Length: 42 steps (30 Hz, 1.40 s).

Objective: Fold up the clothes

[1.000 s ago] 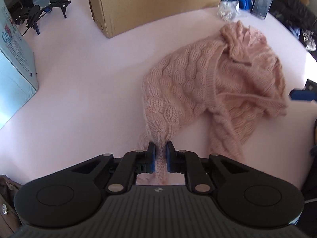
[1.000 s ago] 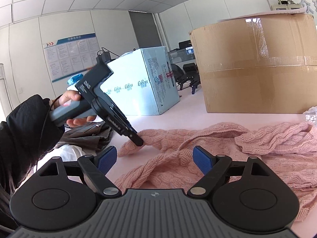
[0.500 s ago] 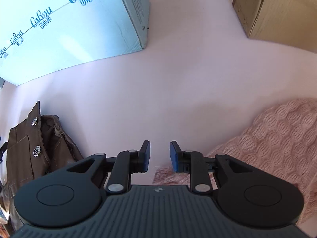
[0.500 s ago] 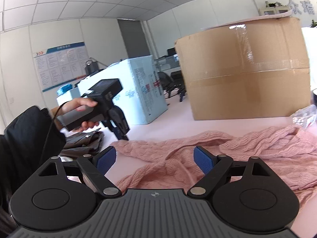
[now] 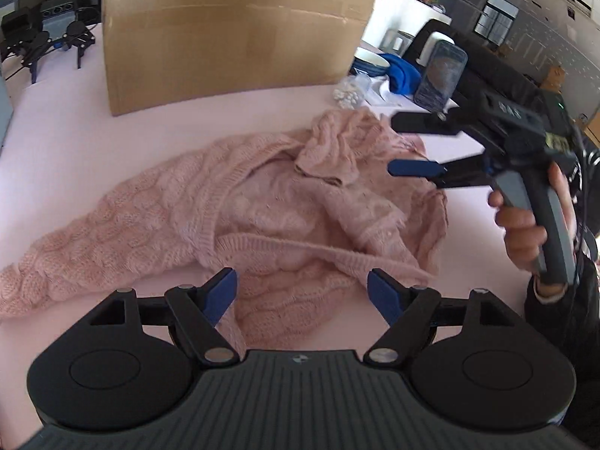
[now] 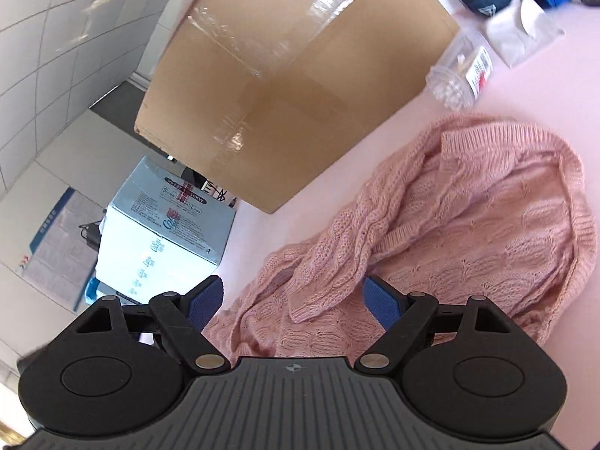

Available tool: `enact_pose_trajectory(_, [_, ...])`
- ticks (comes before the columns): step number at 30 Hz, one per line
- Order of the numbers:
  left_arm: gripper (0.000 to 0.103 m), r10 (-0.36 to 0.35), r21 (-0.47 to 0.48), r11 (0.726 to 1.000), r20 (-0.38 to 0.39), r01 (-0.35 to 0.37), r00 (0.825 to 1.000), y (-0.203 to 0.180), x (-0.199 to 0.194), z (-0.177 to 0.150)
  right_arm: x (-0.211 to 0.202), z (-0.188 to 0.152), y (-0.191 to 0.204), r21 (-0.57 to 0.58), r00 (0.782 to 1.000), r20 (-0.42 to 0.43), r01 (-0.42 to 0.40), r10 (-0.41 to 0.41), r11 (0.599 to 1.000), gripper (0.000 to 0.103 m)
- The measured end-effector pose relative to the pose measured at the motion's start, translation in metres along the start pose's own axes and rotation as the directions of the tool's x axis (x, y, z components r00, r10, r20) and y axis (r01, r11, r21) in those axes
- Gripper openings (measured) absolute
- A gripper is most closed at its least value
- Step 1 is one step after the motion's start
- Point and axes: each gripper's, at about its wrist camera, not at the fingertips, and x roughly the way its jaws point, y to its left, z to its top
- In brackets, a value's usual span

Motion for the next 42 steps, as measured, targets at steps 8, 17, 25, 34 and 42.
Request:
enact_pose_trajectory(8, [0.075,0.007,0.082,0.997,-0.038,-0.004,0.999,0.006,0.010,-0.042,0.059,0.009,-0.004,0.067,0.989,-0.098,0.114,-0.107,0.991,0.053])
enact_pose_trajectory(17, [0.075,0.120,0.027,0.992,0.022,-0.121,0.993,0.020,-0.013,-0.046,0.052,0.005,0.016,-0.069,0.979,-0.010,0.203,-0.204,0.977,0.010])
enact_pose_trajectory(25, [0.081,0.237,0.115,0.964,0.037,-0.240,0.971,0.034,-0.025,-0.075,0.023,0.014,0.052,-0.145,0.969,0.111,0.234,-0.219,0.961,0.010])
enact_pose_trajectory(34, [0.084,0.240,0.093,0.965,0.050,-0.244,0.969,0.039,-0.025,-0.075,0.072,0.093,0.062,-0.157,0.900,0.230,0.411,-0.371,0.898,0.009])
enact_pose_trajectory(42, [0.084,0.227,0.059,0.971,0.050,-0.230,0.973,0.045,-0.027,-0.072,0.120,0.125,0.067,-0.265,0.890,0.292,0.428,-0.351,0.864,0.008])
